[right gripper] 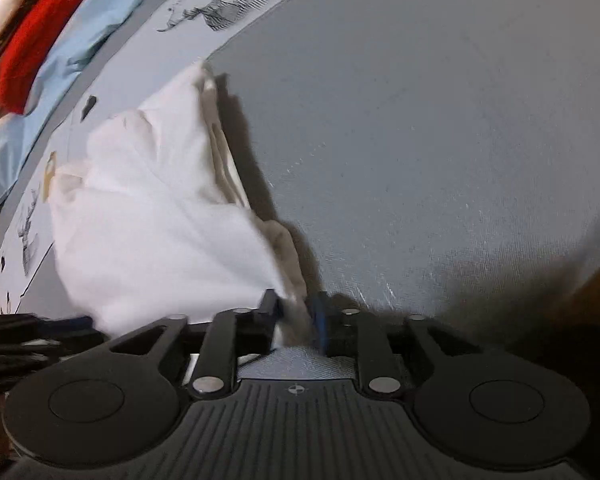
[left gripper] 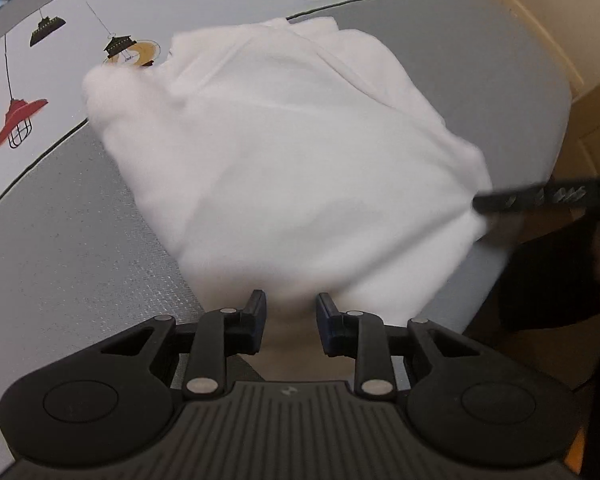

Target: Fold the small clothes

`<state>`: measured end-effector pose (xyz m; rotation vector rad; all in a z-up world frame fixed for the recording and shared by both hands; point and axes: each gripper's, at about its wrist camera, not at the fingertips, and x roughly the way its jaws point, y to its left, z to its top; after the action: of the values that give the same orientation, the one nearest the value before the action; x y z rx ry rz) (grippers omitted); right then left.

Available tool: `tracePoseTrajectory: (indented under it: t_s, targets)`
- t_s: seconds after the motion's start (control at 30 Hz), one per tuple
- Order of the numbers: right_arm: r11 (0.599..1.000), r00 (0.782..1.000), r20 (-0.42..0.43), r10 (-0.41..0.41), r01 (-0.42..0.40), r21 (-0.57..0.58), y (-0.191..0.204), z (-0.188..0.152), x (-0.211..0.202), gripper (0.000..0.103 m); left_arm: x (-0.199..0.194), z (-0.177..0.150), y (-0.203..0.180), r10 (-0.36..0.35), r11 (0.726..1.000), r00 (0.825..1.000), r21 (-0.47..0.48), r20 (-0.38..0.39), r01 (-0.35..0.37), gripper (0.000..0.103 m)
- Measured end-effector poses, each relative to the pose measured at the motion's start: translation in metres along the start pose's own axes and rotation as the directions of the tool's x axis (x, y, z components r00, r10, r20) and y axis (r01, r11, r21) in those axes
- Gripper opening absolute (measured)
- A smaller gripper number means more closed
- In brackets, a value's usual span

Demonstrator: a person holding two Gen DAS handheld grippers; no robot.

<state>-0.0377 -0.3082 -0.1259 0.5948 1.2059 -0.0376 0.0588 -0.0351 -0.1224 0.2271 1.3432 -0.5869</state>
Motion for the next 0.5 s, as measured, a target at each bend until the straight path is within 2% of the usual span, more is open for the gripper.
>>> tracePoseTrajectory:
  t_s: [0.03, 0.1, 0.2, 0.27, 0.33, 0.5]
  targets:
    - [0.999, 1.0, 0.028, -0.012, 0.014, -0.042, 0.007, 0.004, -0.007, 0.032, -0.005, 0.003, 0.004, -0.026, 0.999, 1.0, -0.027, 0.011, 0.026, 0.031]
    - [0.995, 0.994, 0.104, -0.023, 0.033, -0.092, 0.016, 0.017, -0.022, 0.039, -0.023, 0.007, 0.019, -0.079, 0.991, 0.993, -0.104, 0.091, 0.089, 0.031]
    - [0.989, 0.978, 0.204, 0.049, -0.019, -0.147, 0.032, 0.05, -0.036, 0.039, -0.047, 0.007, 0.047, -0.083, 0.97, 0.973, -0.207, 0.214, 0.129, 0.031]
    - [0.977, 0.971, 0.214, 0.111, -0.067, -0.202, 0.047, 0.073, -0.032, 0.041, -0.05, 0.004, 0.059, -0.038, 0.963, 0.973, -0.252, 0.228, 0.097, 0.032]
    - [0.966, 0.971, 0.188, 0.15, -0.104, -0.237, 0.058, 0.095, -0.013, 0.043, -0.05, 0.001, 0.064, -0.009, 0.961, 0.975, -0.266, 0.224, 0.07, 0.032]
    - [0.973, 0.98, 0.148, 0.135, -0.103, -0.205, 0.071, 0.131, 0.041, 0.043, -0.054, -0.003, 0.071, 0.001, 0.958, 0.968, -0.278, 0.25, 0.071, 0.032]
